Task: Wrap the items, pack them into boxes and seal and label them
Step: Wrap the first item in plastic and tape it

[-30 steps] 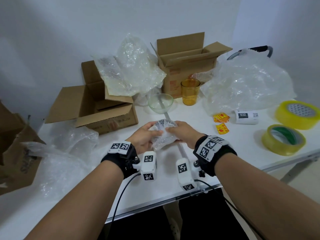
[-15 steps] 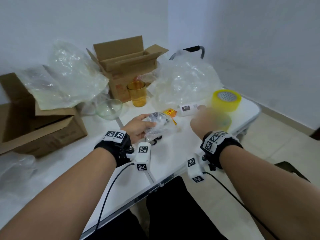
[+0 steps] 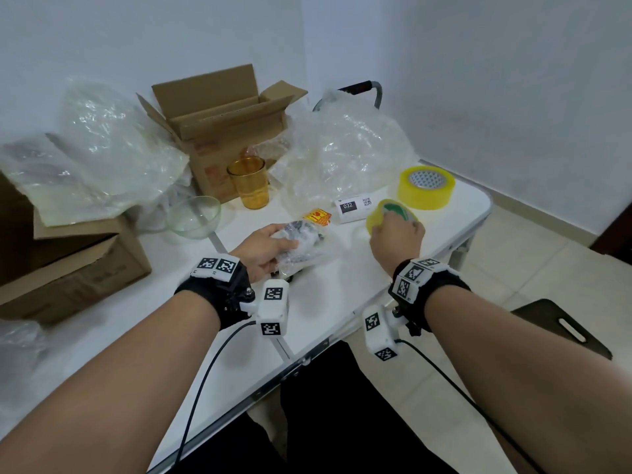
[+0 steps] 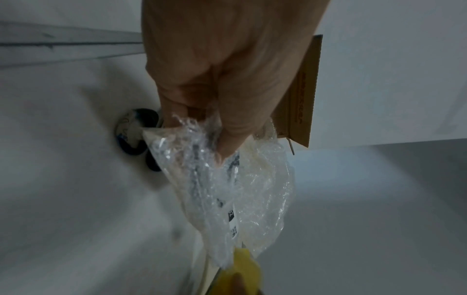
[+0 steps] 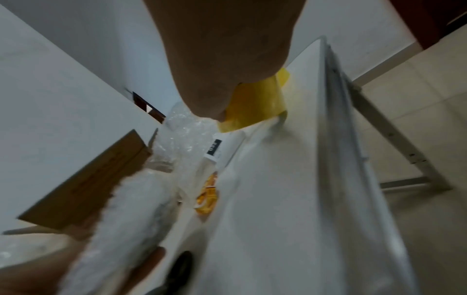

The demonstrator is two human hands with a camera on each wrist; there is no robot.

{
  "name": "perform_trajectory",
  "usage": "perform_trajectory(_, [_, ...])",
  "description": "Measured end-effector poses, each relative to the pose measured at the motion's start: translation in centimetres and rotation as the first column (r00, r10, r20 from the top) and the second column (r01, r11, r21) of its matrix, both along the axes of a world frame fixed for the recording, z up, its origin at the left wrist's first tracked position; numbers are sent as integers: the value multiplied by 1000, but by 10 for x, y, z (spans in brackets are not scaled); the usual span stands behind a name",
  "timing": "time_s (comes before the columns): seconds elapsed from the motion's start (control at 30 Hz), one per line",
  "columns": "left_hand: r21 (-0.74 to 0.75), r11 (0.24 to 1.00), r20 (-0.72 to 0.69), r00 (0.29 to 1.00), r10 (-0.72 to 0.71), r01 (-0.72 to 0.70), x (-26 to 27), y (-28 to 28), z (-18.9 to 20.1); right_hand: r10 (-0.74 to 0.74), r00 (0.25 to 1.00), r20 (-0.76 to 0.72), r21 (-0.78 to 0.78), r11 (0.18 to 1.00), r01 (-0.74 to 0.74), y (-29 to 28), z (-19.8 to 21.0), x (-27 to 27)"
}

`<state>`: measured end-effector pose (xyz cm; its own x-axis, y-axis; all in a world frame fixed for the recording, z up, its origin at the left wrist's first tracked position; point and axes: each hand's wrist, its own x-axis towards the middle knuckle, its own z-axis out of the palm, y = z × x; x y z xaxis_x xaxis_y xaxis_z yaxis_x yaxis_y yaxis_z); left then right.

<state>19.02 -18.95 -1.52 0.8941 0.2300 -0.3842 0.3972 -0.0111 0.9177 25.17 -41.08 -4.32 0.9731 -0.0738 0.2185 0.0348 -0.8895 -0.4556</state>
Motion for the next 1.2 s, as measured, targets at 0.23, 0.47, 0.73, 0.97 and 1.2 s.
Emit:
perform_trajectory(0.23, [18, 996, 35, 996, 86, -87, -20, 32, 6, 250, 968, 5, 578, 790, -207, 74, 51, -13])
perform_trajectory(0.47, [13, 964, 26, 964, 265, -265, -66, 93, -4, 439, 897, -42, 731, 626, -272, 136, 53, -41])
perform_trajectory(0.73, [-68, 915, -10, 917, 398, -398, -111, 123, -27, 568, 808, -158, 646, 678, -351, 188, 64, -63])
perform_trajectory(0.97, [98, 916, 8, 920, 391, -390, -120, 125, -37, 664, 694, -279, 618, 677, -399, 212, 58, -77])
perform_trajectory(1.2, [165, 902, 70, 917, 393, -400, -120, 126, -40, 678, 681, -276, 594, 677, -434, 221, 83, -80])
